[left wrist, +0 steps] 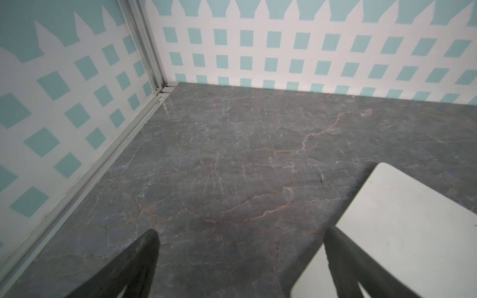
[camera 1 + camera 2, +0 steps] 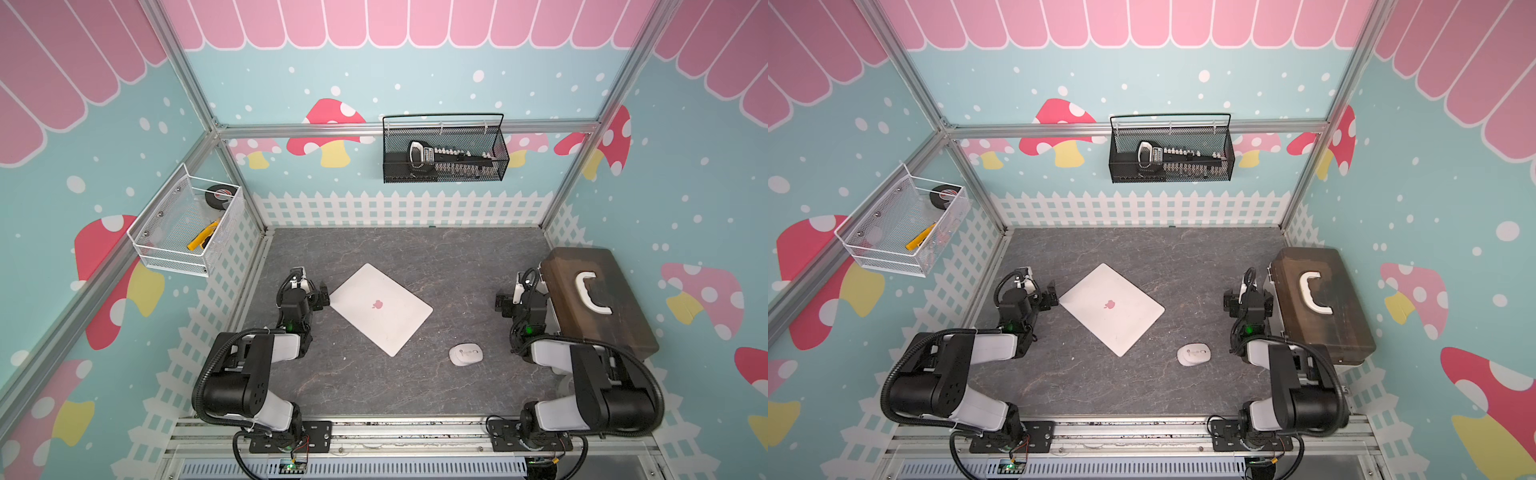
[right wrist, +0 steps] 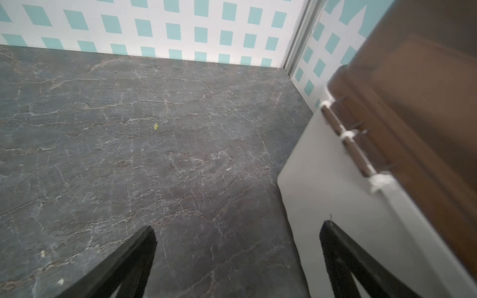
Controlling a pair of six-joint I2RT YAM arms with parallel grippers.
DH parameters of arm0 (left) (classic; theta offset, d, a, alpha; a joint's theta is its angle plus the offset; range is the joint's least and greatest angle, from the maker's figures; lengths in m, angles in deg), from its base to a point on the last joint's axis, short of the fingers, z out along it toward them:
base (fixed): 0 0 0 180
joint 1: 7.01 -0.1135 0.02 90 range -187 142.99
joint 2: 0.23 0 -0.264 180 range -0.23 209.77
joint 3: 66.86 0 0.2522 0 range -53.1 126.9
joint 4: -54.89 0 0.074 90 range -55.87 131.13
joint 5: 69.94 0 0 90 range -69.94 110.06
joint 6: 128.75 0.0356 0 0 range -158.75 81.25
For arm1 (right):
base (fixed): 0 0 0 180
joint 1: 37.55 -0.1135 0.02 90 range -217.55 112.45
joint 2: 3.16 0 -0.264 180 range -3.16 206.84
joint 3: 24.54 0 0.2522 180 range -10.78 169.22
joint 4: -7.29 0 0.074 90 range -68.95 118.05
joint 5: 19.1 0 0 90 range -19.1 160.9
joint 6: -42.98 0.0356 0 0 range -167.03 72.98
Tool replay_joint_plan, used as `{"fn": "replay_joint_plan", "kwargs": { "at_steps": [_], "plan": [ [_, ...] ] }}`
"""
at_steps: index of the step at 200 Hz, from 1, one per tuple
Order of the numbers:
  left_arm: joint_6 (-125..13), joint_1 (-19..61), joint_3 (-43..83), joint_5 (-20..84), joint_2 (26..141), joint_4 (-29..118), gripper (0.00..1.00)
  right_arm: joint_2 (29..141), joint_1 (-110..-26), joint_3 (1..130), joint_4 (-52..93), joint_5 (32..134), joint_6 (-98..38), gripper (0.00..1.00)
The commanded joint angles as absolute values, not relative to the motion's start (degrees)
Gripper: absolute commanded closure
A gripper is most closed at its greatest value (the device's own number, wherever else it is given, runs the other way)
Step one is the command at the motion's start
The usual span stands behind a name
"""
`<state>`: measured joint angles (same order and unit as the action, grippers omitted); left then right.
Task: Insert the wireless mouse receiver into the laptop
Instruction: Pick up the mouse from the center of the board.
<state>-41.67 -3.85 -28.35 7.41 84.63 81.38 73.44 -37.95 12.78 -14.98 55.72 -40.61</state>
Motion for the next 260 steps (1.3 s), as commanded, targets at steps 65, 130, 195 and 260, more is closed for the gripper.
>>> {"fn": "replay_joint_plan", "kwargs": {
  "at_steps": [65, 130, 195, 260],
  "plan": [
    [-62.9, -0.9, -11.5, 31.4, 64.1, 50.4, 0.01, 54.1, -38.1, 33.3, 33.0, 79.8, -11.8, 0.02],
    [-22.4, 39.9, 6.2, 20.4, 77.7, 19.5, 0.01, 54.4, -40.0, 38.5, 54.0, 70.6, -6.8, 0.02],
    [-19.8, 54.2, 20.6, 21.3, 99.0, 13.0, 0.01, 60.4, -40.0, 49.2, 51.7, 71.3, -5.9, 0.02],
    [-22.4, 60.7, 35.2, 15.3, 115.9, 7.8, 0.00, 60.7, -39.9, 53.1, 50.8, 66.2, -5.2, 0.02]
  ]
}}
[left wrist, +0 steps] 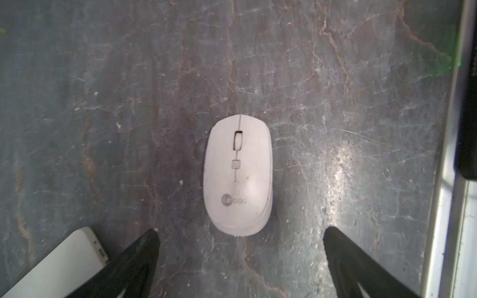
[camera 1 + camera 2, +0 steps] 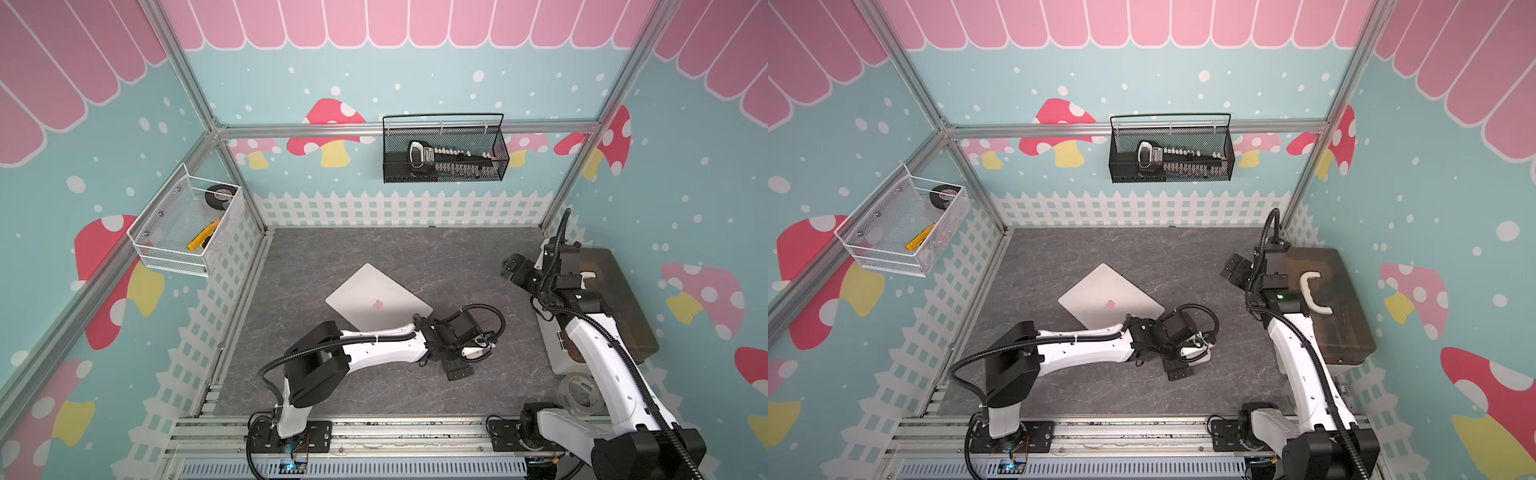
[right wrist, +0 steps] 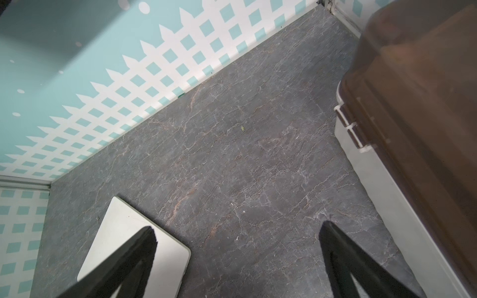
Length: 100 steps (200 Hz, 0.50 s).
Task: Insert the wireless mouse receiver into the laptop
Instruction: Pick up the mouse from the center of the board.
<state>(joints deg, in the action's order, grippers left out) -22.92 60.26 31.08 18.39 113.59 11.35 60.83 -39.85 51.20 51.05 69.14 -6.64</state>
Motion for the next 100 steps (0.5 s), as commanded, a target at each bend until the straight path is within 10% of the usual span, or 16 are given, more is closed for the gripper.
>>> {"fn": "replay_joint_plan", "kwargs": {
  "at_steps": [1, 100],
  "plan": [
    [-22.4, 60.8, 35.4, 15.2, 116.1, 7.8, 0.00, 60.7, -39.9, 53.1, 50.8, 66.2, -5.2, 0.02],
    [-23.1, 59.6, 45.8, 12.5, 128.3, 3.3, 0.09, 60.8, -39.8, 52.8, 49.4, 66.5, -5.5, 0.02]
  ]
}}
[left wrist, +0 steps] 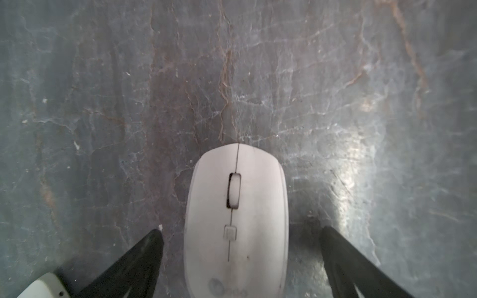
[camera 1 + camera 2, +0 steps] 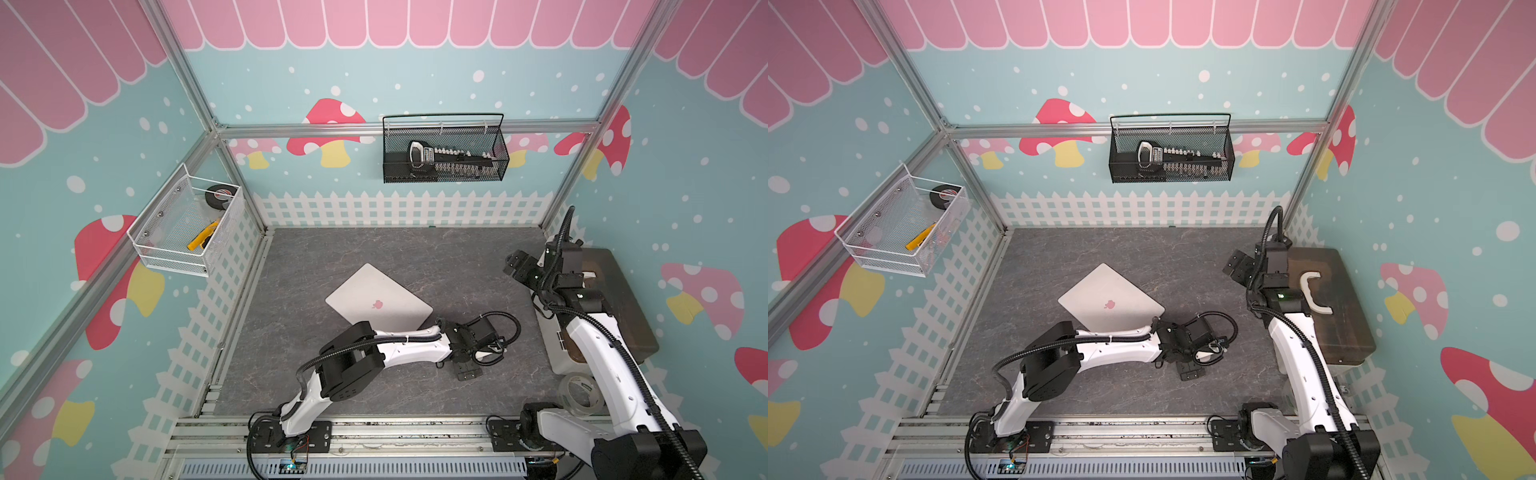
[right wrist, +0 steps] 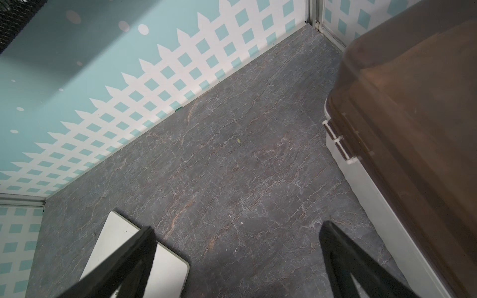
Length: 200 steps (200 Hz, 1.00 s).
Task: Insert the wireless mouse receiver into the laptop
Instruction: Pick up the mouse from the center of the board.
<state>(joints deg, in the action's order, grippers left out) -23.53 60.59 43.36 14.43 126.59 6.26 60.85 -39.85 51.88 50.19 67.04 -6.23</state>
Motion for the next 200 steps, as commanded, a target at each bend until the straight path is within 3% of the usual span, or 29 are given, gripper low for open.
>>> {"fn": "replay_joint_plan", "kwargs": {
  "at_steps": [1, 29, 110, 162, 200],
  "plan": [
    [-23.2, 59.6, 45.9, 12.5, 128.3, 3.3, 0.09, 60.8, -39.8, 52.8, 49.4, 66.5, -5.5, 0.02],
    [-23.1, 58.9, 46.5, 12.8, 129.3, 2.9, 0.17, 60.8, -39.8, 52.7, 49.4, 66.6, -5.6, 0.02],
    [-27.3, 55.2, 48.1, 19.8, 129.6, 1.5, 0.64, 60.6, -39.8, 53.1, 49.3, 66.7, -6.8, 0.02],
    [-36.5, 42.5, 36.7, 34.2, 113.3, 13.4, 0.68, 60.0, -39.9, 52.6, 44.6, 79.5, -12.3, 0.02],
    [-58.2, 25.9, 21.1, 49.2, 98.4, 39.0, 0.69, 64.0, -41.3, 51.6, 39.9, 93.3, -13.7, 0.05]
  ]
}}
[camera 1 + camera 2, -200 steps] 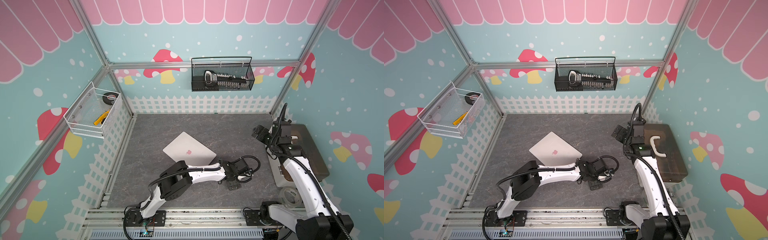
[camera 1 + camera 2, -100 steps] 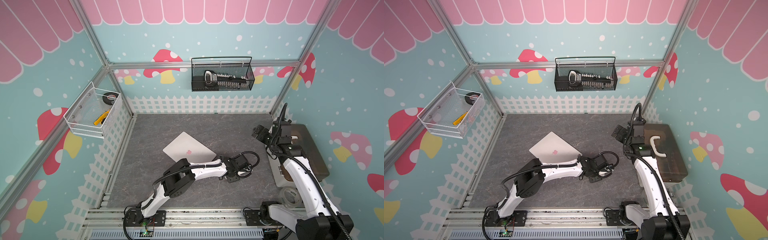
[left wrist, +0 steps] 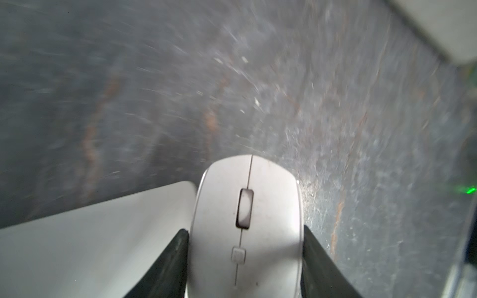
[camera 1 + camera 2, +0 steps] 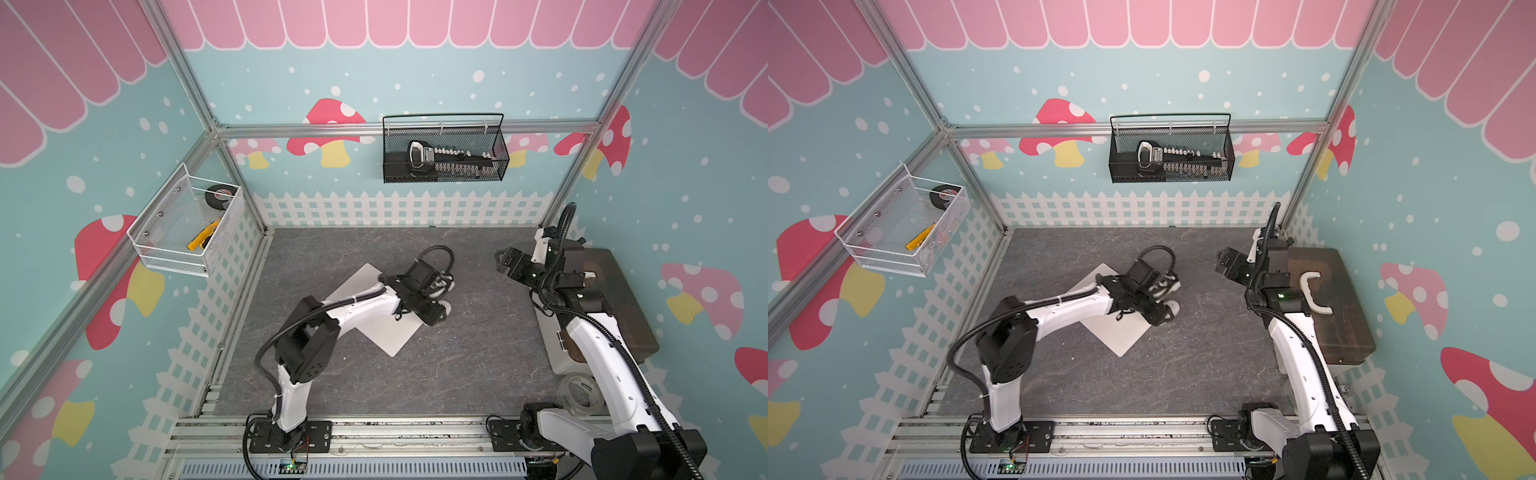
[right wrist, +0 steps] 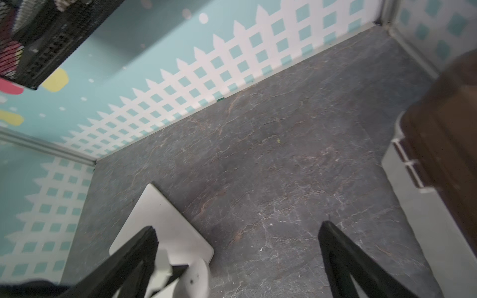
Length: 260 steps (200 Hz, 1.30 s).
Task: Insert the wireless mouse receiver into the laptop
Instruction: Pick up the mouse from the center of the board.
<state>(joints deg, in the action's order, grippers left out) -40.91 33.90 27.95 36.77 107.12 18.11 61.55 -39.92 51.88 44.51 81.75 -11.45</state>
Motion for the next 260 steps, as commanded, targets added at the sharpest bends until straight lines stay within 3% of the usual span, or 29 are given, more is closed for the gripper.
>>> {"fn": "replay_joint_plan", "kwargs": {
  "at_steps": [1, 41, 66, 88, 101, 147, 199, 260],
  "plan": [
    [-58.9, 25.5, 20.5, 49.5, 98.1, 39.9, 0.69, 64.1, -41.4, 51.5, 39.8, 93.6, -13.7, 0.05],
    [-94.4, 9.6, 6.5, 57.7, 95.7, 77.6, 0.71, 67.3, -49.7, 49.7, 36.9, 95.9, -17.7, 0.07],
    [-105.4, 7.6, 5.4, 58.3, 98.4, 85.2, 0.71, 69.2, -58.8, 48.4, 35.7, 88.4, -25.1, 0.15],
    [-112.8, 8.2, 4.9, 57.4, 100.9, 88.5, 0.72, 69.5, -62.9, 43.9, 27.5, 86.0, -26.5, 0.31],
    [-116.1, 8.8, 4.0, 56.3, 101.9, 89.6, 0.72, 69.2, -64.3, 40.3, 20.7, 84.2, -25.5, 0.32],
    [-118.8, 11.4, 1.9, 53.5, 101.4, 84.2, 0.73, 72.0, -70.2, 28.2, -10.8, 75.2, -26.2, 0.34],
    [-116.7, 13.7, 2.5, 52.5, 98.9, 77.0, 0.73, 81.6, -74.7, 30.7, -22.4, 72.9, -33.5, 0.30],
    [-112.5, 14.2, 3.8, 52.4, 95.9, 70.4, 0.73, 88.6, -76.4, 35.7, -26.1, 72.7, -34.5, 0.33]
  ]
}}
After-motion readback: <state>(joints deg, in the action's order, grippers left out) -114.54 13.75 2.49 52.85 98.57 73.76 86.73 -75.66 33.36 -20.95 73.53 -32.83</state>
